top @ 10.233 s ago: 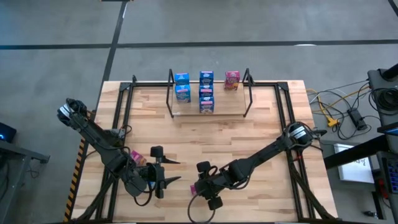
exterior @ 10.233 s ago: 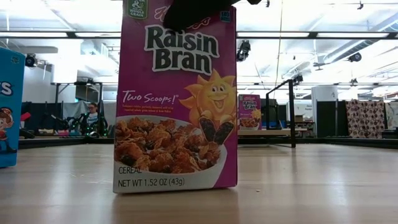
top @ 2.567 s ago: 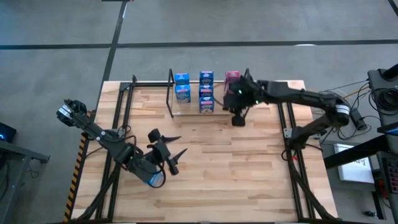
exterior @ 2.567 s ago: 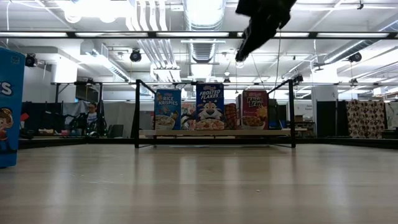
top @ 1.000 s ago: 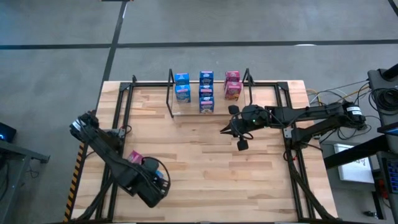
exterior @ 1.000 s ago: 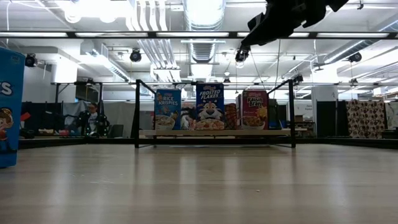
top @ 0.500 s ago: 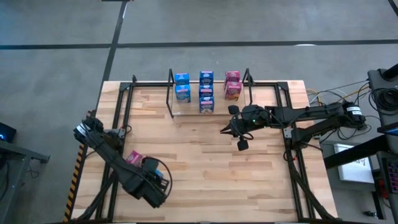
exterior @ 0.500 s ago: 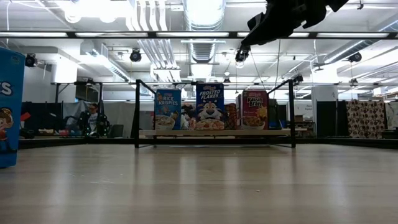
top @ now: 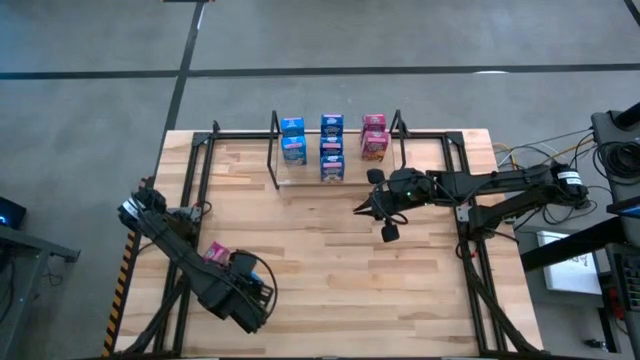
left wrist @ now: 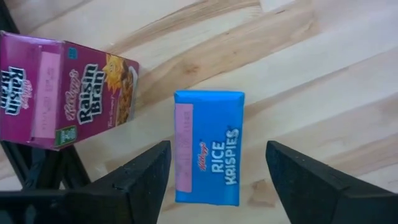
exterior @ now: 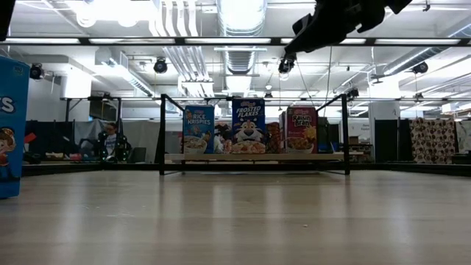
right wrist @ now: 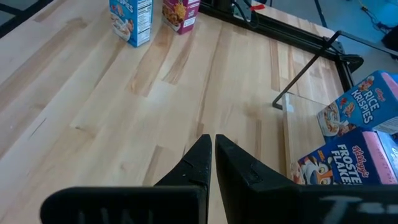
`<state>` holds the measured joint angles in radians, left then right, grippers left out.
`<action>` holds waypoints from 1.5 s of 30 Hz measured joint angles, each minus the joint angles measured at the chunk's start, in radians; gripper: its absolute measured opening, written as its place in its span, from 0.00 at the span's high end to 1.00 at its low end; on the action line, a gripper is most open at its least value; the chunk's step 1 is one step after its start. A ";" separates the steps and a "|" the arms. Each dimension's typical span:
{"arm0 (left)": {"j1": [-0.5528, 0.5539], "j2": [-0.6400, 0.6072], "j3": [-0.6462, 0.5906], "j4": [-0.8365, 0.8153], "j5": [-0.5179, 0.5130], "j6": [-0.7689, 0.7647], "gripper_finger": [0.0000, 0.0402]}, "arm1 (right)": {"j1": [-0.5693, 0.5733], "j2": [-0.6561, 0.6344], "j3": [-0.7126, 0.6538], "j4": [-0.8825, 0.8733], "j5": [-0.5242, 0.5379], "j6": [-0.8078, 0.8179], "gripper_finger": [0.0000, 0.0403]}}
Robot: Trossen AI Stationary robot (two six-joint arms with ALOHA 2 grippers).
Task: Stack cereal on shelf
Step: Put the blue cereal box on the shelf aligned with the other blue cereal box
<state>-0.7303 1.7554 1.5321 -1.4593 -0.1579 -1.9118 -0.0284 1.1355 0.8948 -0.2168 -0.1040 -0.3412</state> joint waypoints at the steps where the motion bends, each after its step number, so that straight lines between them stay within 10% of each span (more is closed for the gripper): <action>1: 0.000 0.000 -0.004 -0.001 0.000 0.000 0.38 | 0.000 0.000 0.000 0.003 0.000 0.000 0.97; 45: -0.004 0.069 0.053 0.061 -0.055 0.199 0.58 | 0.000 0.000 0.001 -0.031 0.000 -0.010 0.97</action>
<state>-0.7343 1.8244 1.5850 -1.3981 -0.2126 -1.7125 -0.0284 1.1355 0.8959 -0.2481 -0.1043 -0.3511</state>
